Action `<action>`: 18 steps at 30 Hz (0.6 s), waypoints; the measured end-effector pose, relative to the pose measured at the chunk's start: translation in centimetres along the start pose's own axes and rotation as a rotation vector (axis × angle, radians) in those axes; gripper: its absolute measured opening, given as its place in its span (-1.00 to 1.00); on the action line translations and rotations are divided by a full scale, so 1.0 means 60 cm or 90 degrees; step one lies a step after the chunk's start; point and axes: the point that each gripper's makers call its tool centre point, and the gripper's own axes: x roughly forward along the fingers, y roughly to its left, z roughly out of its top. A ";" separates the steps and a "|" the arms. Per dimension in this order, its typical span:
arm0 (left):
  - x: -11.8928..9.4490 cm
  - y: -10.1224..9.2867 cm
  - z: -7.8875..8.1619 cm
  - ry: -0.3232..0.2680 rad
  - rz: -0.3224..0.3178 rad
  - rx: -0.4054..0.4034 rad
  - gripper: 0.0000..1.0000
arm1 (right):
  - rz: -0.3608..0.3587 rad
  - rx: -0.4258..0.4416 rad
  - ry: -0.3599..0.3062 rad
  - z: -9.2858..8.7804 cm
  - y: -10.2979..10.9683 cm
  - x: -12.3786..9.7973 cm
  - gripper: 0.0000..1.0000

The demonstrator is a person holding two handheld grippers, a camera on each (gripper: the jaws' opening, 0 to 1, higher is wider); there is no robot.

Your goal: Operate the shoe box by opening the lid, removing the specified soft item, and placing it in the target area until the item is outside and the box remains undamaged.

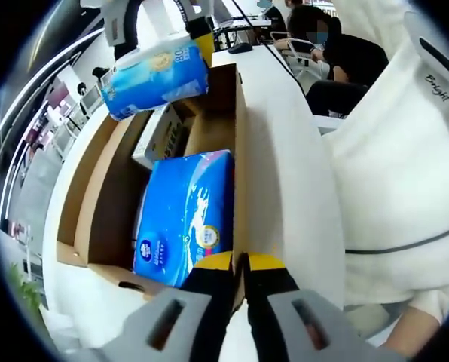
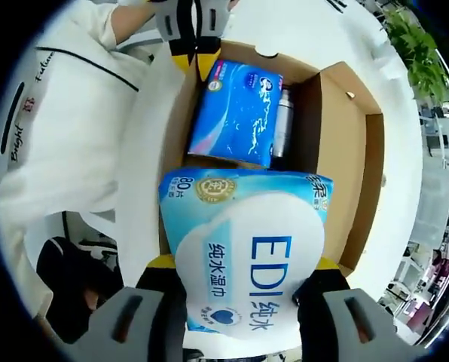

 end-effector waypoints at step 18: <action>0.000 0.000 0.001 0.000 0.003 -0.001 -0.91 | -0.040 0.028 0.013 -0.060 -0.019 -0.040 0.14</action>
